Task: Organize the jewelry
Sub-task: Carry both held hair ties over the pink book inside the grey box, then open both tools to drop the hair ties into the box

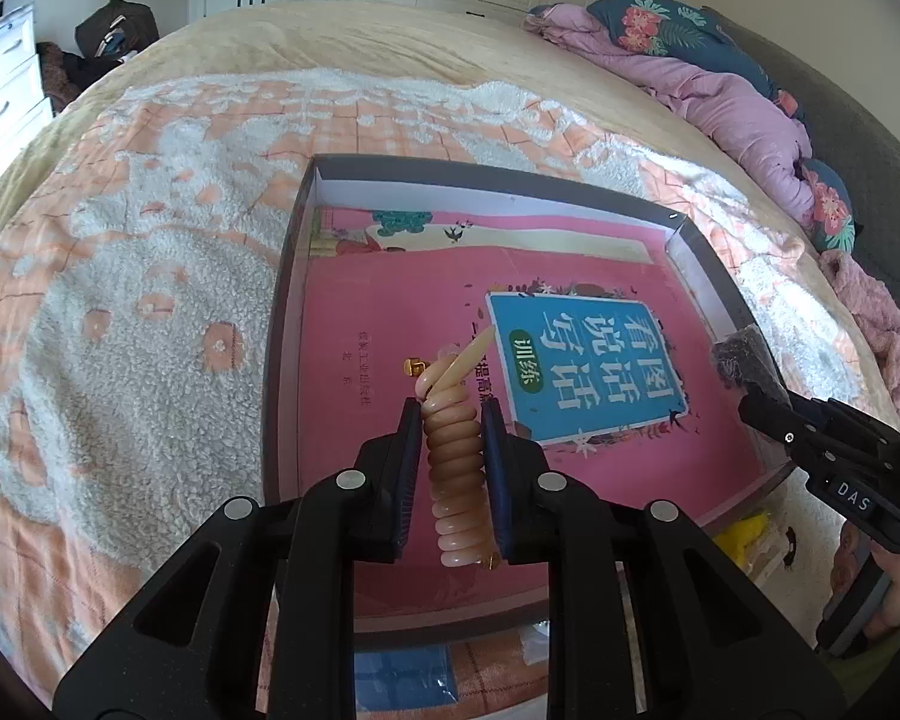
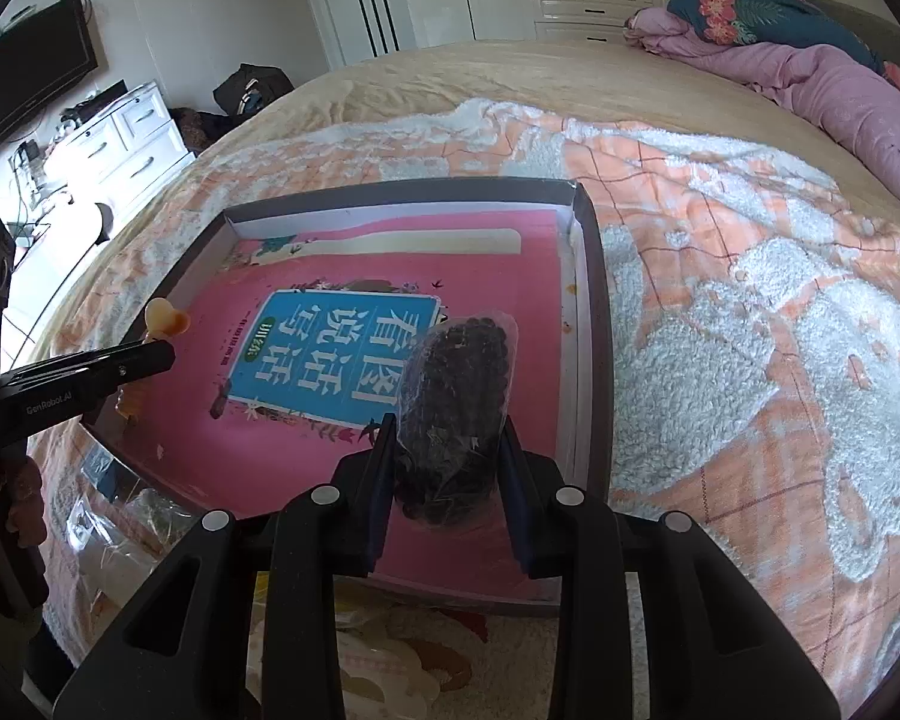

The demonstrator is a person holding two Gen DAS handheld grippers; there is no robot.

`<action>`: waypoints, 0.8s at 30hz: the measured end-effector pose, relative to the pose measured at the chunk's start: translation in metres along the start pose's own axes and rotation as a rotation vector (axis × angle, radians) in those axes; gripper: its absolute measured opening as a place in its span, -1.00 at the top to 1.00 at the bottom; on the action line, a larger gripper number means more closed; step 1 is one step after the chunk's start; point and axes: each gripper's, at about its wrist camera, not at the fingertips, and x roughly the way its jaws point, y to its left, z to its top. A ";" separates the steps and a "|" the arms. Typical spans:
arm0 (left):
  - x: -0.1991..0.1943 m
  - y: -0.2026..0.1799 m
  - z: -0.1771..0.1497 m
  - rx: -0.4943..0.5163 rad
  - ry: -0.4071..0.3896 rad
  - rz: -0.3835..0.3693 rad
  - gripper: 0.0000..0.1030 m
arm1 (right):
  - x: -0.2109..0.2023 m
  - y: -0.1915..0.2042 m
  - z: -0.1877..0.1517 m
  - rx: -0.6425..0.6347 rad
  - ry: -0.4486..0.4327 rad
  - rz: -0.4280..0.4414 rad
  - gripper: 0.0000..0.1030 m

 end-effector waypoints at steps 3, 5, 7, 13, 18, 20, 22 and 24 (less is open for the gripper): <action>0.002 0.001 0.000 0.001 0.007 0.000 0.74 | 0.002 -0.001 -0.001 0.005 0.007 0.003 0.37; 0.004 0.001 0.000 0.001 0.011 0.001 0.74 | 0.002 -0.001 -0.001 0.009 0.013 0.003 0.36; 0.005 0.001 0.000 0.001 0.013 -0.001 0.74 | 0.002 -0.002 -0.001 0.015 0.012 0.002 0.35; 0.005 0.001 0.000 -0.001 0.021 0.003 0.74 | -0.021 -0.003 -0.003 0.030 -0.038 0.003 0.02; -0.002 0.000 0.002 0.003 0.013 0.006 0.39 | -0.044 -0.006 -0.006 0.051 -0.068 0.009 -0.17; -0.008 0.000 0.003 -0.002 0.005 0.005 0.34 | -0.054 -0.006 -0.007 0.056 -0.083 0.014 -0.26; -0.016 0.000 0.003 -0.005 -0.011 0.010 0.06 | -0.064 -0.005 -0.008 0.057 -0.097 0.014 -0.32; -0.026 0.000 0.003 -0.008 -0.027 0.015 -0.08 | -0.073 -0.004 -0.008 0.063 -0.113 0.018 -0.37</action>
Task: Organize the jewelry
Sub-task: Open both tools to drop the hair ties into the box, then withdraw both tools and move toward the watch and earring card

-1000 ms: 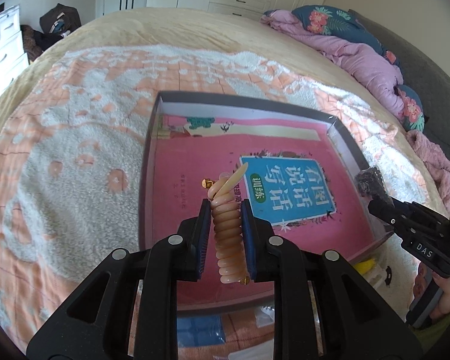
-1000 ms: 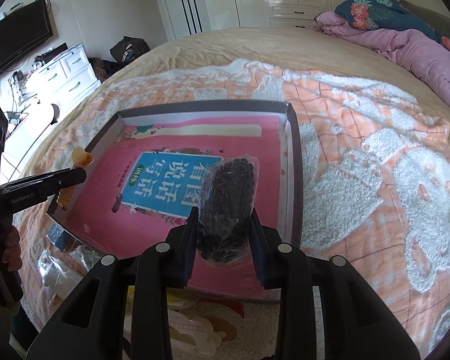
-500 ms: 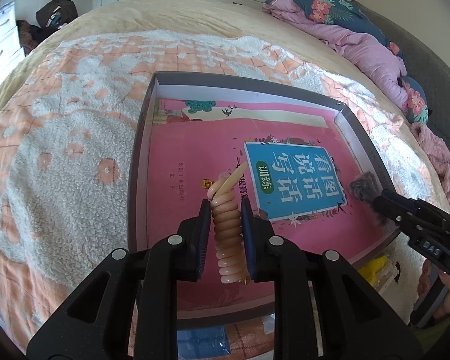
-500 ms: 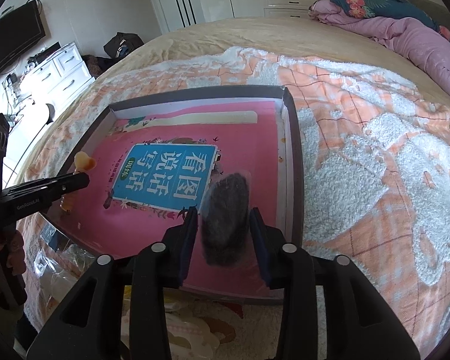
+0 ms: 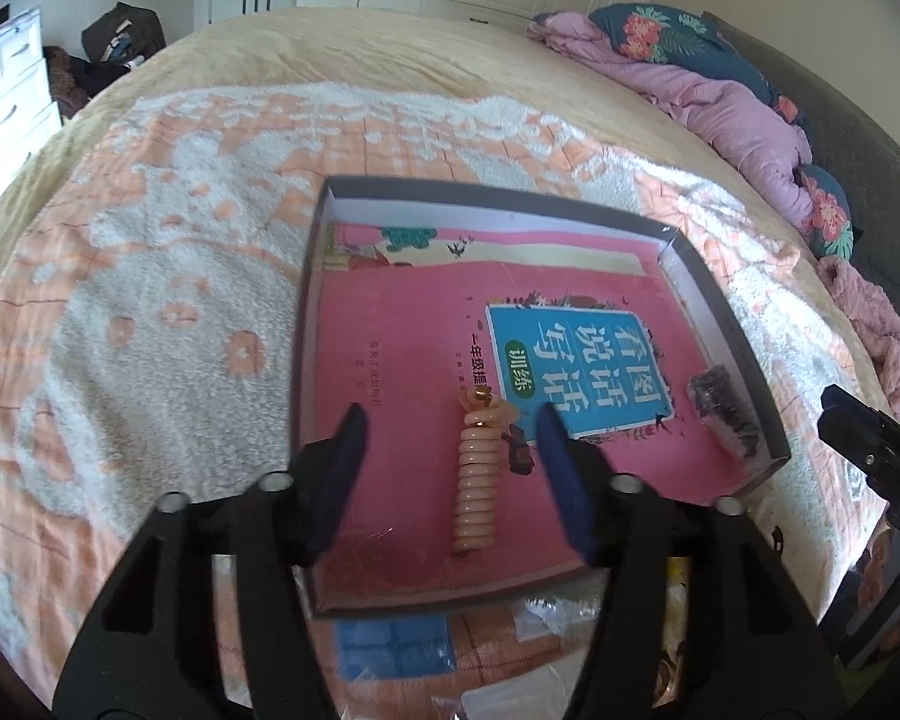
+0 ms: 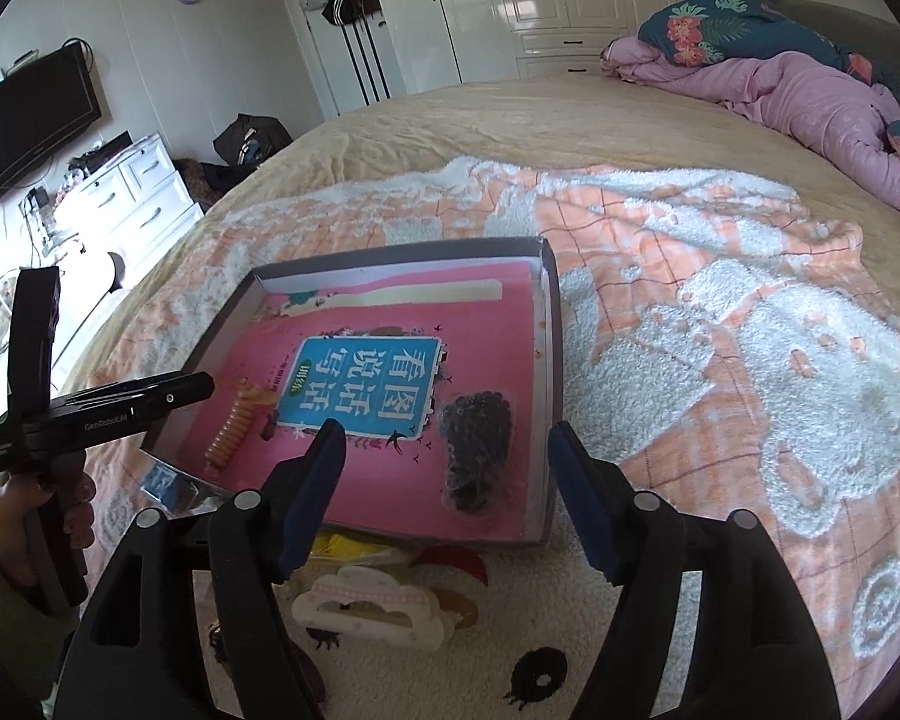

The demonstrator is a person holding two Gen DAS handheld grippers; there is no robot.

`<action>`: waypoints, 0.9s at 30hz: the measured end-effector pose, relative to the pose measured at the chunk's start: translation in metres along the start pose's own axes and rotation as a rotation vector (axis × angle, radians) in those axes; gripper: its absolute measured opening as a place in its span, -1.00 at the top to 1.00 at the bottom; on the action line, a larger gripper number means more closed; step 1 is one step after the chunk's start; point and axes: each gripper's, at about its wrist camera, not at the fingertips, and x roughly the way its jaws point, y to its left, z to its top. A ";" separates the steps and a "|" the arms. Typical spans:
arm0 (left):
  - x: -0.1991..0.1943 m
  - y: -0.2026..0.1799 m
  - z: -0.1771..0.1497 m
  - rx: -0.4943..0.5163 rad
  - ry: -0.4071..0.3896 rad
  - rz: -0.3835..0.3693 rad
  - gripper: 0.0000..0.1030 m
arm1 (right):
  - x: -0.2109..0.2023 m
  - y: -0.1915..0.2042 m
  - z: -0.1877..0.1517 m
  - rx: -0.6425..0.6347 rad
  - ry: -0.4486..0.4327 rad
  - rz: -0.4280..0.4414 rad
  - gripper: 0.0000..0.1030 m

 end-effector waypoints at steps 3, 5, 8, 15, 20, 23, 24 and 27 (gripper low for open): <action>-0.017 0.000 0.001 -0.006 -0.031 0.008 -0.39 | -0.015 0.002 0.000 0.004 -0.024 0.004 -0.50; -0.030 0.000 0.001 -0.009 -0.057 0.013 -0.56 | -0.023 0.002 0.001 0.010 -0.041 0.008 -0.57; -0.047 0.001 0.000 -0.010 -0.087 0.019 -0.72 | -0.034 0.004 0.001 0.010 -0.055 0.013 -0.63; -0.083 0.005 -0.008 -0.031 -0.140 0.022 -0.82 | -0.052 0.010 -0.003 0.003 -0.078 0.020 -0.72; -0.098 0.012 -0.017 -0.050 -0.151 0.028 -0.82 | -0.063 0.015 -0.008 -0.005 -0.089 0.025 -0.77; -0.105 0.016 -0.023 -0.056 -0.156 0.036 -0.82 | -0.070 0.017 -0.011 -0.010 -0.093 0.028 -0.77; -0.107 0.017 -0.025 -0.058 -0.156 0.036 -0.82 | -0.071 0.018 -0.012 -0.011 -0.093 0.027 -0.77; -0.112 0.019 -0.032 -0.064 -0.157 0.033 -0.82 | -0.076 0.021 -0.016 -0.018 -0.090 0.030 -0.77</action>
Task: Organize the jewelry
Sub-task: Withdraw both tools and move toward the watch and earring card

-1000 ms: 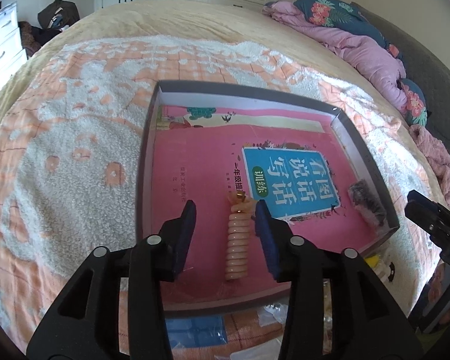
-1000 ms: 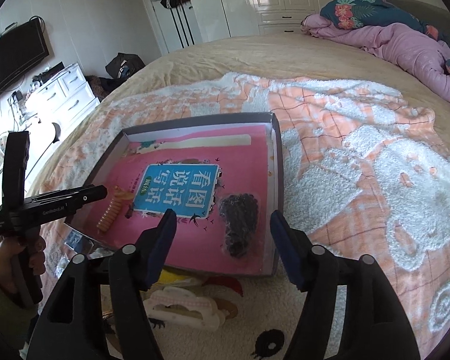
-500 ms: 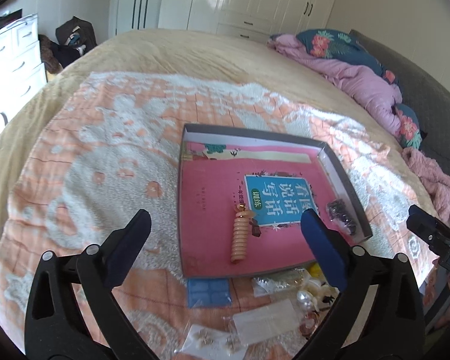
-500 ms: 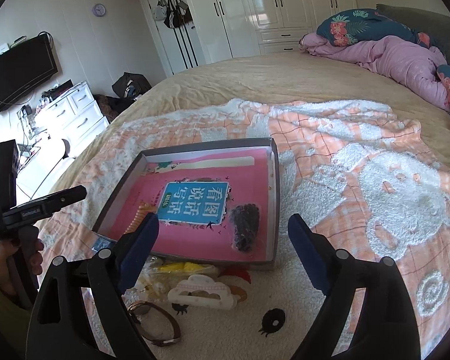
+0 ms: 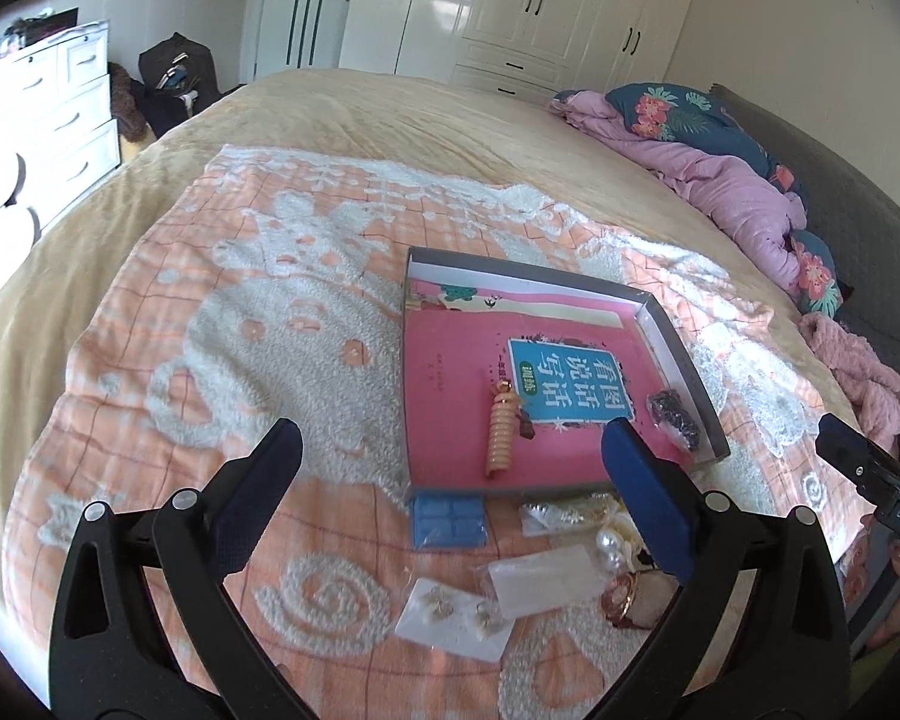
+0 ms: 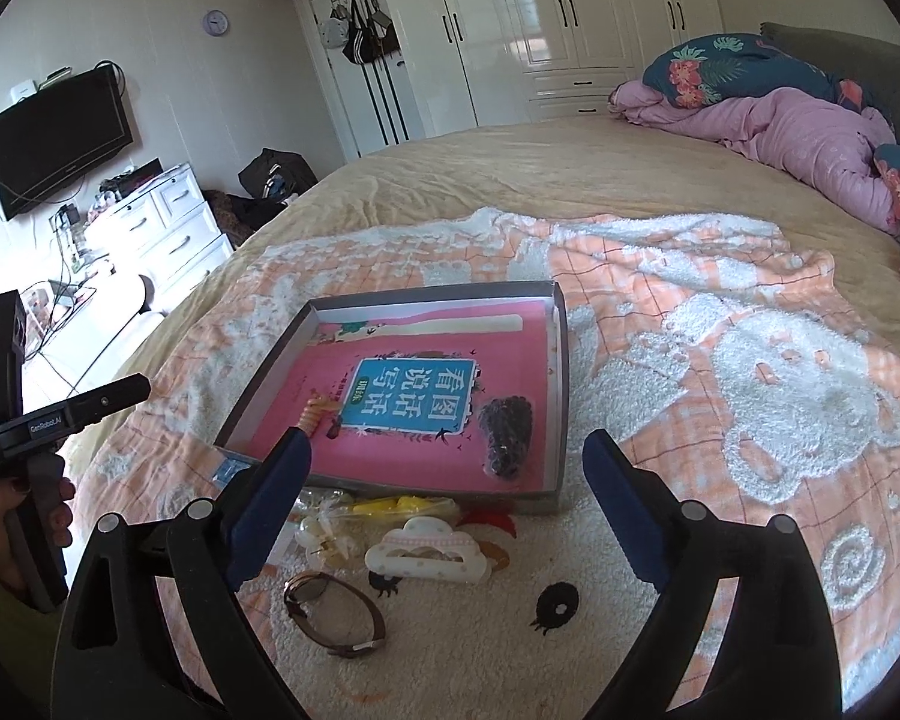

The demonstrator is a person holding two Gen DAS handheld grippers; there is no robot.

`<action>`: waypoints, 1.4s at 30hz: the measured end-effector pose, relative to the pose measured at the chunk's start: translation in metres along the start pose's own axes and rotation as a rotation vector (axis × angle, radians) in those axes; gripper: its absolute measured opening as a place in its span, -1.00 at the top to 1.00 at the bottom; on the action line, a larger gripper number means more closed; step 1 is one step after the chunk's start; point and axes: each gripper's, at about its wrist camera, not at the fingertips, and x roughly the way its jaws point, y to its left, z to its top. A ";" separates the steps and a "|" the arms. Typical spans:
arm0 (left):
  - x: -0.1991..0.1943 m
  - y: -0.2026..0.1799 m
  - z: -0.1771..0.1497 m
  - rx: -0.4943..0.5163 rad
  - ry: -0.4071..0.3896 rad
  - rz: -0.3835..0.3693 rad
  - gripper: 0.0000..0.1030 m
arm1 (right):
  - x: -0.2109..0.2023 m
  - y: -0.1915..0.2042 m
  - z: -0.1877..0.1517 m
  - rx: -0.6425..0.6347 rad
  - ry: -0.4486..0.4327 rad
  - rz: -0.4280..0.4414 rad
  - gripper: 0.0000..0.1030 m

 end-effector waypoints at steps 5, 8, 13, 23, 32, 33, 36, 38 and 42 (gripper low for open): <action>-0.009 0.001 -0.010 -0.001 0.003 -0.001 -0.82 | -0.005 0.007 -0.006 -0.010 0.010 0.012 -0.78; -0.012 0.000 -0.016 0.009 0.007 0.004 -0.82 | -0.006 0.013 -0.011 -0.025 0.019 0.023 -0.79; -0.016 -0.001 -0.027 0.022 0.021 0.003 -0.82 | -0.007 0.021 -0.019 -0.040 0.035 0.038 -0.79; -0.021 -0.002 -0.049 0.050 0.048 0.010 -0.82 | -0.003 0.032 -0.038 -0.054 0.084 0.067 -0.79; -0.018 -0.005 -0.070 0.078 0.089 0.012 -0.82 | 0.001 0.038 -0.049 -0.060 0.120 0.084 -0.79; -0.017 -0.005 -0.071 0.080 0.092 0.011 -0.82 | 0.001 0.039 -0.050 -0.062 0.122 0.085 -0.79; -0.016 -0.007 -0.077 0.094 0.104 0.008 -0.82 | 0.002 0.040 -0.053 -0.064 0.132 0.089 -0.79; -0.014 -0.009 -0.080 0.103 0.111 0.008 -0.82 | 0.004 0.041 -0.055 -0.066 0.139 0.092 -0.79; -0.009 -0.013 -0.088 0.120 0.137 -0.001 -0.82 | 0.008 0.043 -0.061 -0.068 0.162 0.098 -0.79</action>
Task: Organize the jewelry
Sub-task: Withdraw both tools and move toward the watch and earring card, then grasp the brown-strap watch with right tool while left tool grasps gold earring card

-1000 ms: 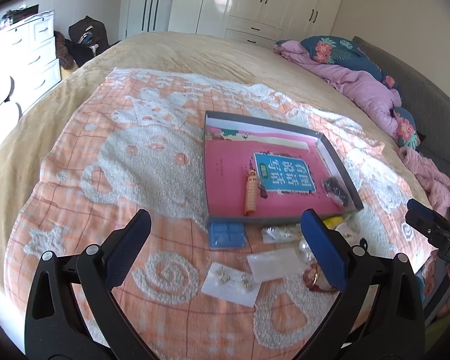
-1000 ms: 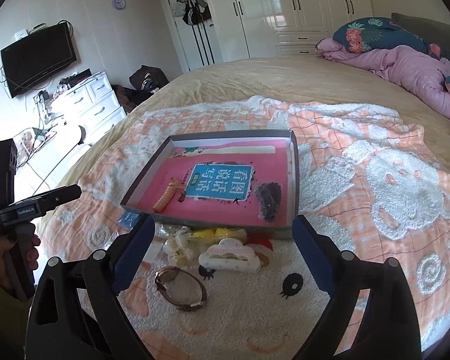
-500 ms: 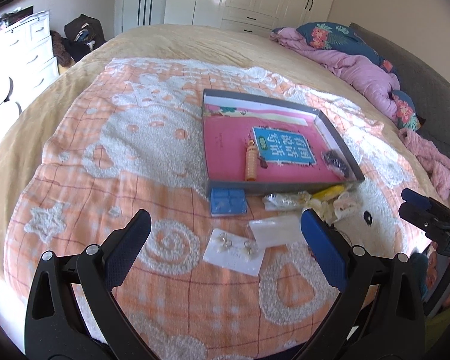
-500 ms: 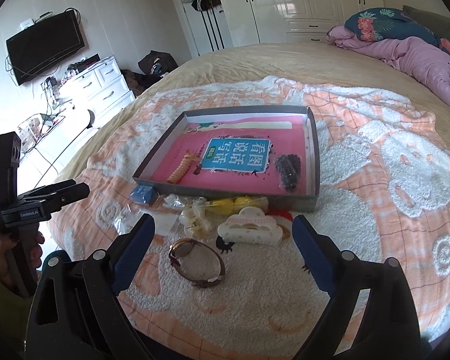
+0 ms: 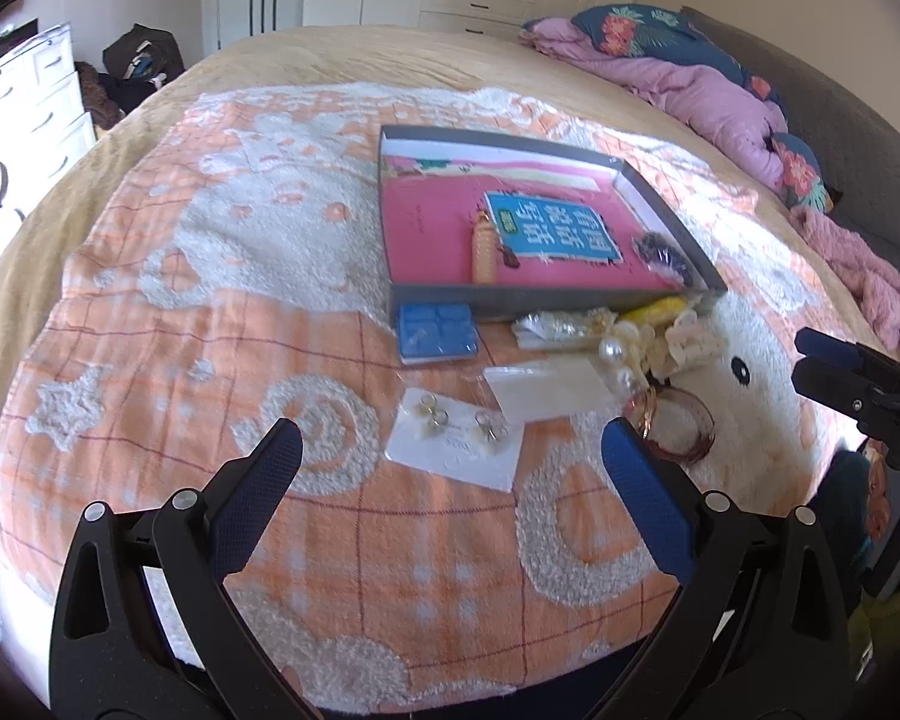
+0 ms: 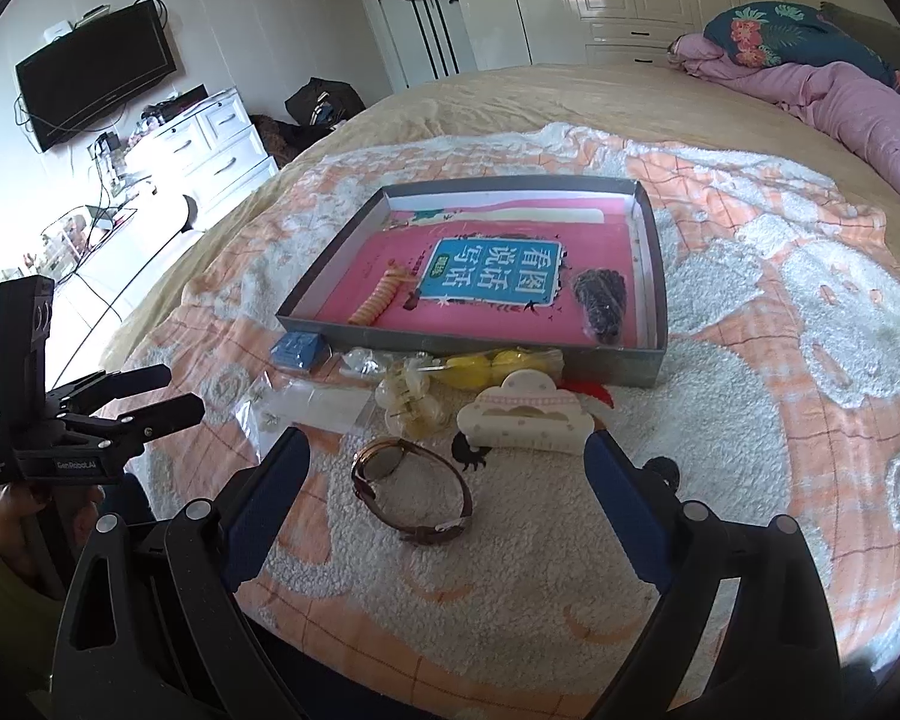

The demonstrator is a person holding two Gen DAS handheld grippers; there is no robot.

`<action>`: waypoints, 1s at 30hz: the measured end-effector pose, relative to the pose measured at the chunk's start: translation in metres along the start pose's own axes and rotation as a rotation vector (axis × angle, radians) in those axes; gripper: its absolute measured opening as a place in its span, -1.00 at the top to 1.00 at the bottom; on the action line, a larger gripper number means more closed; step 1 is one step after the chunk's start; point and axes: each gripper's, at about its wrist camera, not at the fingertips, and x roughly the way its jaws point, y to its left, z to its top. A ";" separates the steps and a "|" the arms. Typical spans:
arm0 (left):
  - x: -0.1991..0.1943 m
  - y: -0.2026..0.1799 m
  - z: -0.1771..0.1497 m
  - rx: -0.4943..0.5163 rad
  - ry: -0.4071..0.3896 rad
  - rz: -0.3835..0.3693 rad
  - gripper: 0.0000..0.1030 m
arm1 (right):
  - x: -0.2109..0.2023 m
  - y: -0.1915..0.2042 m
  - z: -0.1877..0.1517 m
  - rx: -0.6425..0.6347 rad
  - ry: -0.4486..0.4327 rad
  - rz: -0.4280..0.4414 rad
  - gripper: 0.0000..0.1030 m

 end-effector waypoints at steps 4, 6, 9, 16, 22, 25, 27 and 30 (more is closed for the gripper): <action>0.010 -0.005 -0.007 0.022 0.031 -0.006 -0.82 | 0.010 0.000 -0.005 0.001 0.039 0.007 -0.79; 0.015 -0.006 -0.010 0.026 0.047 -0.007 -0.82 | 0.017 -0.001 -0.009 0.007 0.062 0.006 -0.79; 0.022 -0.006 -0.013 0.030 0.065 -0.007 -0.82 | 0.028 -0.002 -0.015 0.015 0.095 0.002 -0.78; 0.036 -0.002 -0.016 0.029 0.092 -0.001 -0.82 | 0.054 -0.003 -0.024 0.001 0.169 -0.003 -0.15; 0.050 0.005 -0.017 0.020 0.111 0.004 -0.82 | 0.073 -0.002 -0.026 -0.031 0.196 0.000 0.33; 0.057 0.006 -0.017 0.031 0.116 0.008 -0.82 | 0.080 -0.003 -0.026 -0.041 0.196 -0.003 0.54; 0.061 0.005 -0.015 0.044 0.116 0.013 -0.82 | 0.083 -0.004 -0.026 -0.055 0.195 -0.007 0.71; 0.067 0.003 -0.011 0.065 0.111 0.023 -0.82 | 0.083 -0.007 -0.025 -0.060 0.182 0.001 0.78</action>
